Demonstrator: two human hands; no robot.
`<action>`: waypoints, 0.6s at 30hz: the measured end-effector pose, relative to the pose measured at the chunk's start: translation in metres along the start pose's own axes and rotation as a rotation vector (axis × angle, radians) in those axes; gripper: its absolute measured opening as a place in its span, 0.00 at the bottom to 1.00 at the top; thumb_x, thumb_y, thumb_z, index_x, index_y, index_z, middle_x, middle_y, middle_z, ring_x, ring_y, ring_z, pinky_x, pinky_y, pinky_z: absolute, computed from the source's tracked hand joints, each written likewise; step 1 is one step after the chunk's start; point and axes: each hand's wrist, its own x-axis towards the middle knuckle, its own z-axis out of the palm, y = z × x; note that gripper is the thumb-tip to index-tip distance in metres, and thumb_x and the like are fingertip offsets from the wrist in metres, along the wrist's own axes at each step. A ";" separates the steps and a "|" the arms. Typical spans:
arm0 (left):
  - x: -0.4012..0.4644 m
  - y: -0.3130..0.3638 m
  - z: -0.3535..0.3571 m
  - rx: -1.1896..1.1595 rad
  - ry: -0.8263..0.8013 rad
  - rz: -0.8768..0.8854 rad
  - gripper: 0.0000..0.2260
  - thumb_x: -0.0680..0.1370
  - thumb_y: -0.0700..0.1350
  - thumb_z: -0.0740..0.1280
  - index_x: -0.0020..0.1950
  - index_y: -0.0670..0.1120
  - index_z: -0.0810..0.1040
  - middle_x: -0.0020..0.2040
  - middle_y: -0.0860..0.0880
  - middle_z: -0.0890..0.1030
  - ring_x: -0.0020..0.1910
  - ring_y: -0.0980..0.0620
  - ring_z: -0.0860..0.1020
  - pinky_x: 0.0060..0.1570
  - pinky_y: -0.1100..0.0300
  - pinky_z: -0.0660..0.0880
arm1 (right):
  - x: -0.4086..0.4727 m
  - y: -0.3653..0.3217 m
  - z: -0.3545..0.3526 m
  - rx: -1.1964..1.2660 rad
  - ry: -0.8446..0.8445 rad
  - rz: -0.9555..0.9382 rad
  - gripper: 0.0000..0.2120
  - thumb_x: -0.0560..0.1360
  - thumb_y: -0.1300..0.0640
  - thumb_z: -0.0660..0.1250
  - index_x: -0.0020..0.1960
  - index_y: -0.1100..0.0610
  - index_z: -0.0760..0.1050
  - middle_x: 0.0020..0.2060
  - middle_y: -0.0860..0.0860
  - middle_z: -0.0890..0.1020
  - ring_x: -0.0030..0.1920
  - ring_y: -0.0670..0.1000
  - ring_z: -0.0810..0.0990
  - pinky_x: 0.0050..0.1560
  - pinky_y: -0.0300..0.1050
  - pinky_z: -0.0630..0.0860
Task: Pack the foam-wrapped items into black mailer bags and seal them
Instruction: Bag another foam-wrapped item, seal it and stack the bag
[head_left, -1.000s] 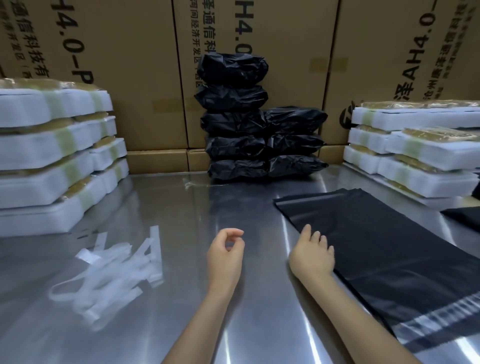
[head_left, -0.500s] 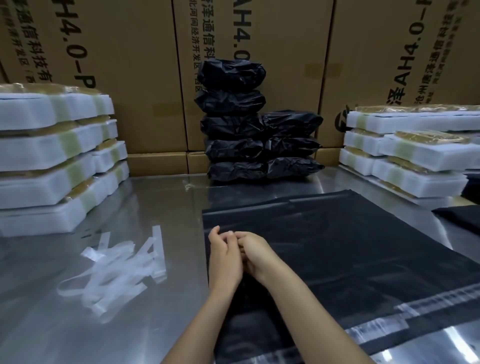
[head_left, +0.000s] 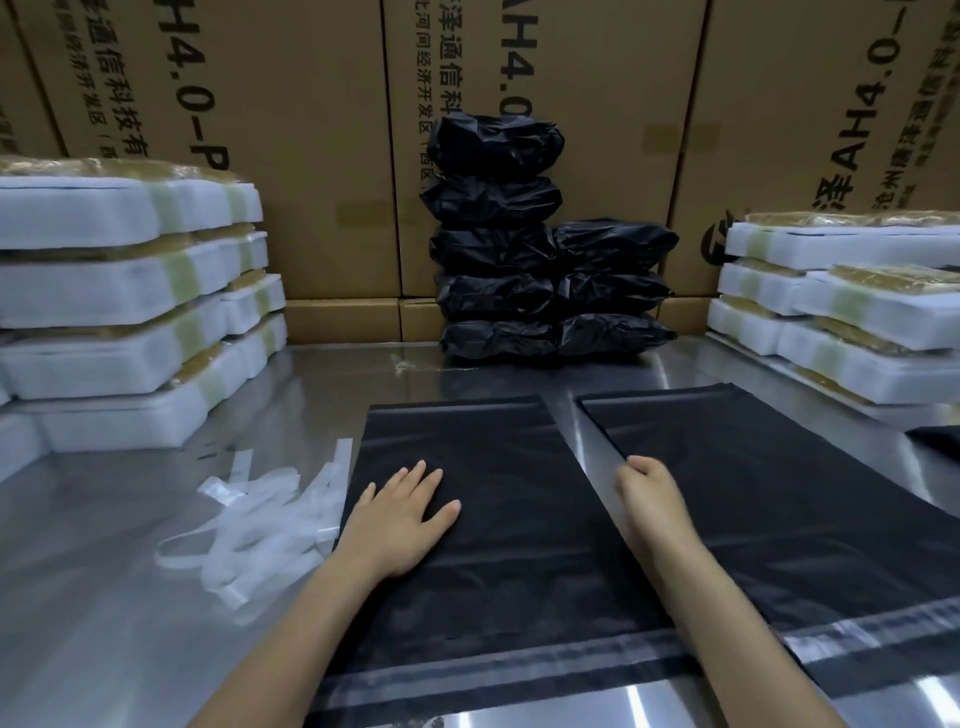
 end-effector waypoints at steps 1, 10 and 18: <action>-0.001 0.001 0.000 0.003 -0.001 0.005 0.28 0.80 0.63 0.48 0.78 0.55 0.51 0.79 0.55 0.48 0.77 0.56 0.47 0.74 0.51 0.44 | 0.004 -0.001 -0.006 -0.005 0.019 0.028 0.12 0.76 0.56 0.58 0.58 0.55 0.72 0.44 0.53 0.74 0.44 0.53 0.74 0.45 0.47 0.68; -0.003 0.004 0.003 0.019 -0.021 0.029 0.28 0.80 0.63 0.48 0.78 0.54 0.50 0.79 0.55 0.47 0.77 0.55 0.46 0.74 0.51 0.43 | 0.028 0.009 -0.026 -0.267 0.098 0.009 0.23 0.79 0.57 0.54 0.74 0.55 0.62 0.62 0.58 0.75 0.56 0.60 0.74 0.50 0.48 0.68; 0.015 0.012 0.004 0.049 -0.079 0.092 0.29 0.80 0.63 0.47 0.78 0.53 0.49 0.79 0.53 0.46 0.77 0.54 0.45 0.74 0.49 0.42 | 0.001 0.003 -0.005 -0.323 -0.053 -0.365 0.06 0.79 0.50 0.62 0.52 0.43 0.77 0.50 0.41 0.82 0.56 0.48 0.79 0.50 0.43 0.71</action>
